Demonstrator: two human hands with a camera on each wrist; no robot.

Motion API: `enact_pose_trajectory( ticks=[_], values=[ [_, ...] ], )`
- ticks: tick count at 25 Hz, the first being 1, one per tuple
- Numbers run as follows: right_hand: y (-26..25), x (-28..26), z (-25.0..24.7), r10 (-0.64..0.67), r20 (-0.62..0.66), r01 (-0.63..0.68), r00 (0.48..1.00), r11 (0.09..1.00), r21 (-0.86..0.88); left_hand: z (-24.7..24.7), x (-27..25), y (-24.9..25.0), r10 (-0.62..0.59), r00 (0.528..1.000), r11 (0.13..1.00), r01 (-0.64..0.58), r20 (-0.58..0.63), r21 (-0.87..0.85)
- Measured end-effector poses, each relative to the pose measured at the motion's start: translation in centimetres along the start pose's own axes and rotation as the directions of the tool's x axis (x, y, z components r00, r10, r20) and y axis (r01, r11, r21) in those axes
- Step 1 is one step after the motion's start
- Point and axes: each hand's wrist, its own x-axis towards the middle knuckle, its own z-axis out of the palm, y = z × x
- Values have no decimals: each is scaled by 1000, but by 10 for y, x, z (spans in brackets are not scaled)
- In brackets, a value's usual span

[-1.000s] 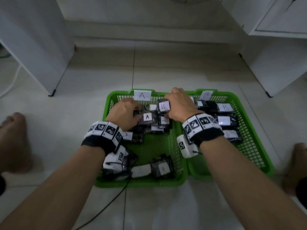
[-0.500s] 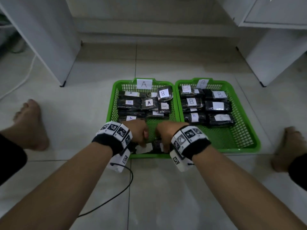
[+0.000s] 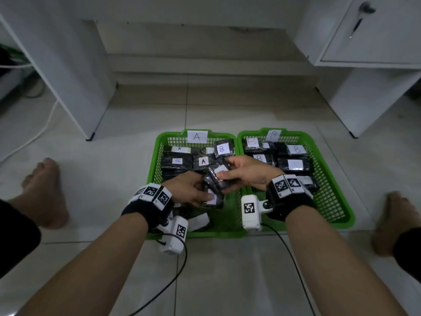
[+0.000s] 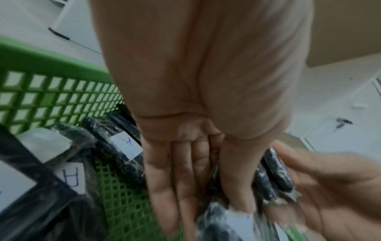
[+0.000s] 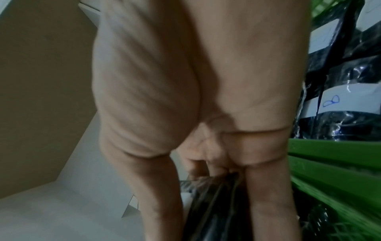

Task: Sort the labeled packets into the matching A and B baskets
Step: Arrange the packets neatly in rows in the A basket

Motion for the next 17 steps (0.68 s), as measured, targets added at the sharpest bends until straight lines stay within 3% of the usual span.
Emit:
enact_pose_trajectory(
  ticks=[2,5,10,13,15,17],
  values=[
    [3,4,-3,-39,-98,40,994,999,9,-8,-1,0,-5,1000,997,4,-21,-80],
    [5,9,-9,-76,-216,95,973,992,82,-30,-5,0,17,978,995,-37,-209,-89],
    [11,16,-7,-127,-193,150,973,983,109,-69,-3,-15,123,869,988,-152,-479,-22],
    [14,21,-2,-129,-188,173,974,956,238,-89,6,-16,164,823,982,-86,-543,165],
    [14,23,0,-150,-168,196,974,931,307,-102,17,-13,238,790,908,25,-566,418],
    [14,27,-1,-167,-157,212,973,918,334,-110,32,-10,276,789,839,81,-549,538]
  ],
)
